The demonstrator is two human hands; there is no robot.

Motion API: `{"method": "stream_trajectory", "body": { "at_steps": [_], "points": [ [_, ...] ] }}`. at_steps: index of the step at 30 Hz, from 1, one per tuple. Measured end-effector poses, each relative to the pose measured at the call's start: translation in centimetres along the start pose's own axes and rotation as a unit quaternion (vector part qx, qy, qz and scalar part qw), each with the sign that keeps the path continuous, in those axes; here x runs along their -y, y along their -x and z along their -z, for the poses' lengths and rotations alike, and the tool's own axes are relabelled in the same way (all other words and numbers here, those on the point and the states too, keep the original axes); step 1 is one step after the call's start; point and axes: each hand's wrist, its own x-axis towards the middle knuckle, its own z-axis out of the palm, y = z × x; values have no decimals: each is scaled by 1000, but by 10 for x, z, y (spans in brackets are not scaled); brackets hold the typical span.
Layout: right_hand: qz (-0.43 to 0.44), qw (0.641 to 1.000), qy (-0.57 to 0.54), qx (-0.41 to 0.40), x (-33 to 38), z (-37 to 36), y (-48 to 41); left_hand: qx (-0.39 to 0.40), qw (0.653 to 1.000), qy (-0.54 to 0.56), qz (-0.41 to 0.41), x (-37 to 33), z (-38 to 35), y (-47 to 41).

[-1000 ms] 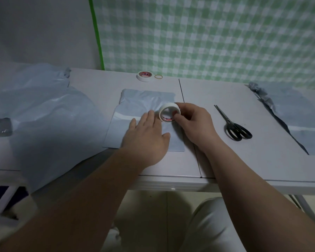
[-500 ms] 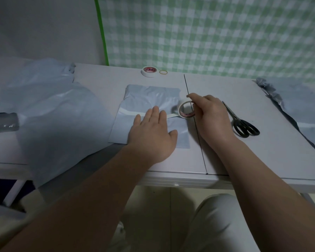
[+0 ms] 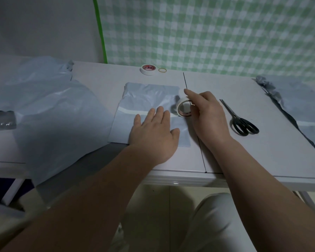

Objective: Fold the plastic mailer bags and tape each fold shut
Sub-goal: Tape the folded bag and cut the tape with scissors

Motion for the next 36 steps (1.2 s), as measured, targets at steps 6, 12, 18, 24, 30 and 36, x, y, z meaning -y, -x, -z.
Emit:
{"method": "stream_trajectory", "body": {
  "at_steps": [6,12,18,24,30,36],
  "points": [
    [-50,998,-29,25,-5,2,-1,-25,999,-18,-15,-4,-2,-4],
    [-66,996,-56,20,-3,2,-1,-16,999,-33,-19,-6,-1,-3],
    [-93,996,-4,5,-3,5,1,-11,999,-44,-10,-7,-2,-3],
    [-90,996,17,-25,0,8,4,-8,999,-44,-9,-7,0,-3],
    [-102,994,18,-19,0,8,4,-3,998,-55,-2,-12,2,-4],
    [-105,994,25,-19,1,9,4,14,998,-66,12,-20,4,-6]
  ]
}}
